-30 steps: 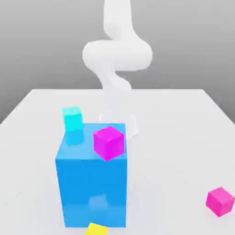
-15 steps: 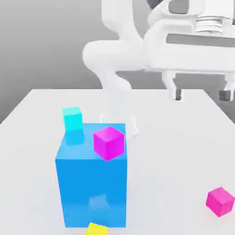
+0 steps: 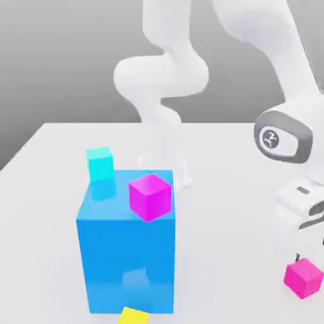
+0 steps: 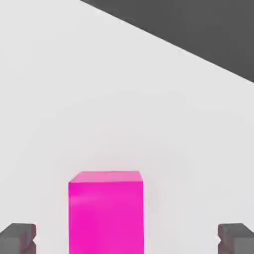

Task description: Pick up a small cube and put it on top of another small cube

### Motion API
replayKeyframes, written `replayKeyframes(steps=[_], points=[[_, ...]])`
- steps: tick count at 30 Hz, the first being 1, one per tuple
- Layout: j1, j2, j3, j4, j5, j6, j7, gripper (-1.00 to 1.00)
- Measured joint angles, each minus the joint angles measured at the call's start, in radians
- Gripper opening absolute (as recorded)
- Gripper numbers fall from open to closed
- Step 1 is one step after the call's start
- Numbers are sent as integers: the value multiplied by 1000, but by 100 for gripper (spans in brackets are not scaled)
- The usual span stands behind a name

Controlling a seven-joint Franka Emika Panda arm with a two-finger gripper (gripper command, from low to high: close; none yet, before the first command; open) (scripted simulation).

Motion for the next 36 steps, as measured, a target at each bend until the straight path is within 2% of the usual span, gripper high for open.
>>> replayKeyframes(steps=[2, 3, 9, 14, 21, 28, 32, 36], points=[[34, 73, -42, 17, -46, 53, 34, 0], [46, 95, -57, 22, -58, 70, 44, -100], [52, 106, -64, 24, -65, 79, 50, -100], [-7, -32, 15, -9, 28, -23, -20, -100], [-118, -68, -28, 132, 88, -279, -143, -100], [-277, -200, -113, 243, 210, -565, -307, -100], [-408, -318, -182, 280, 311, -736, -417, -100], [-501, -453, -216, 239, 377, -825, -469, -100]])
